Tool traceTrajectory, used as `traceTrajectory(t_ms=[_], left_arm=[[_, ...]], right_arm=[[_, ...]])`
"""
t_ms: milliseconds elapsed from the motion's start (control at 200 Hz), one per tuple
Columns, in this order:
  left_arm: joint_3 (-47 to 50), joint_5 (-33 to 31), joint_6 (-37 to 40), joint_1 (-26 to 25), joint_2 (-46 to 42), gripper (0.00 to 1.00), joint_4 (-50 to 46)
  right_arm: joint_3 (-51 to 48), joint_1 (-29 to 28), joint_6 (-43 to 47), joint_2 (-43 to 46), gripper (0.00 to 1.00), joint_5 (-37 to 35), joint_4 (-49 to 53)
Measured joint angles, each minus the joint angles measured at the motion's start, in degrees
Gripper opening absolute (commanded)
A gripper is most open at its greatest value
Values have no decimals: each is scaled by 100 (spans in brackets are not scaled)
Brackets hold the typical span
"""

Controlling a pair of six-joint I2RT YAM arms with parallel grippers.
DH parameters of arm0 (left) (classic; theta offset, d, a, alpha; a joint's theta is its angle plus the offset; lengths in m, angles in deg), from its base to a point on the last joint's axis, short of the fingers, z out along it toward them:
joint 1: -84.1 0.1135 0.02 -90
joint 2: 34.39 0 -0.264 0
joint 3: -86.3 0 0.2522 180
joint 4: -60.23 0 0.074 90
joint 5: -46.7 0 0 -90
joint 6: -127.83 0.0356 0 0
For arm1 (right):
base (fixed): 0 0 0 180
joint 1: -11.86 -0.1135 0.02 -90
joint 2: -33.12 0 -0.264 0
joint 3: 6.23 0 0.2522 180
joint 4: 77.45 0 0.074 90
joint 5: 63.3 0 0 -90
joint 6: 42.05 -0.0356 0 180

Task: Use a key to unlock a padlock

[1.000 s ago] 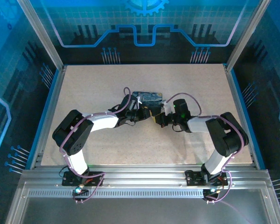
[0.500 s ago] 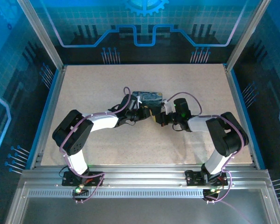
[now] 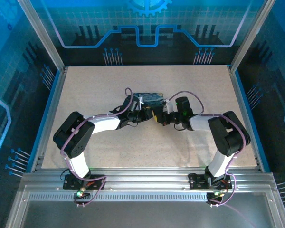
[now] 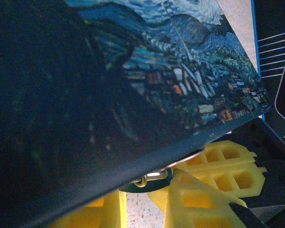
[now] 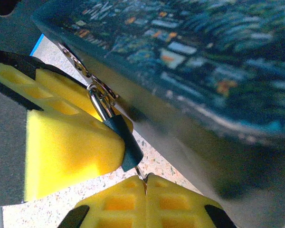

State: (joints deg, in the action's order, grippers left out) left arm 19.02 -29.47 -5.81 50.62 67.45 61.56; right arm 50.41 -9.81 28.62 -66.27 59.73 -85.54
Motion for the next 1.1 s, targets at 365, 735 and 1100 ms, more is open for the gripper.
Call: traceTrajectory(t_ms=[365,735,1100], left_arm=[[0,-11,0,0,17,21,9],[0,173,-50,-55,321,38,66],[155,188,-131,7,339,61,-37]], right_arm=[[68,11,-13,-31,0,33,107],[-295,-76,-232,-44,0,-103,-52],[-382,-131,-339,-116,0,-111,-225]])
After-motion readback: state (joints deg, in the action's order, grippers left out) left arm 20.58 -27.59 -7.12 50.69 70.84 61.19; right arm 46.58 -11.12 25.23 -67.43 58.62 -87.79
